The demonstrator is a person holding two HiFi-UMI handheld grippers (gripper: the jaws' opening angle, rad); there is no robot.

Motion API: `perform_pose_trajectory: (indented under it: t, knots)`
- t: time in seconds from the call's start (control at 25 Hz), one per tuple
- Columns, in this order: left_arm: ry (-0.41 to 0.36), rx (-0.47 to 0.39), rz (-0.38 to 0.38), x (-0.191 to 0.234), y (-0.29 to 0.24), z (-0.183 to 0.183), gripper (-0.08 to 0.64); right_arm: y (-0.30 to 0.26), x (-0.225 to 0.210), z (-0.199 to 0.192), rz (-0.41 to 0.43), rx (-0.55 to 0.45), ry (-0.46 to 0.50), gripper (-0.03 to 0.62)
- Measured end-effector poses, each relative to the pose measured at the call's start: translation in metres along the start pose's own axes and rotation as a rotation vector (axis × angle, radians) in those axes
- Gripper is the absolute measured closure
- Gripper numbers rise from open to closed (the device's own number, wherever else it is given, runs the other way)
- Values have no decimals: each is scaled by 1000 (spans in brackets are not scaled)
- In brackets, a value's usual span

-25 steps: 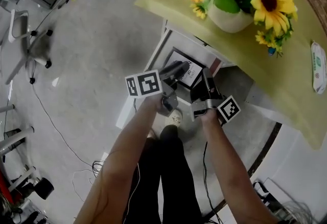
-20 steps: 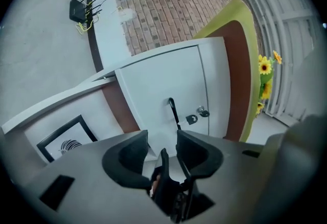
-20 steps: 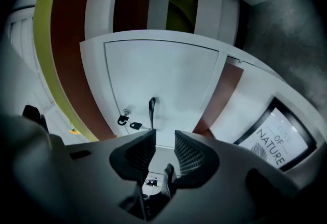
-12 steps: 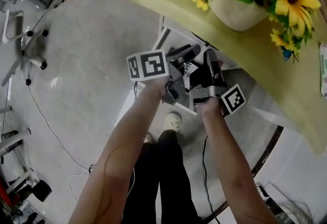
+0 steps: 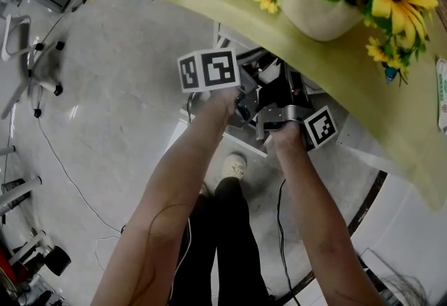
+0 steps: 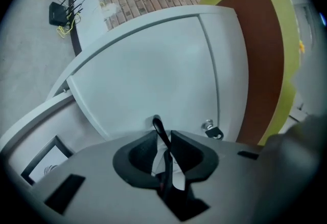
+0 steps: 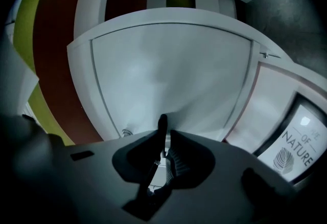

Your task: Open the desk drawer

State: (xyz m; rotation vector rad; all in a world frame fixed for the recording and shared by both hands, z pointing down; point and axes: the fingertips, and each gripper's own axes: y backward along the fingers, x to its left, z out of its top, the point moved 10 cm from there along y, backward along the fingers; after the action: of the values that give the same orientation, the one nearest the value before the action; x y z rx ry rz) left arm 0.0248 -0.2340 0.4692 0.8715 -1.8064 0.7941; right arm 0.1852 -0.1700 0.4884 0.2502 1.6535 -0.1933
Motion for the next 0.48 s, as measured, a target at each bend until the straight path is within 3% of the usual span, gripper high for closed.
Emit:
perform_pose_trajectory:
  t: [0.08,0.48]
  knots:
    - [4,-5,-12,0,1,0,476,0,2,0,2,9,26,549]
    - [-13,-30,16,-4,5,-4,483,2,5,1,-5,44,28,554]
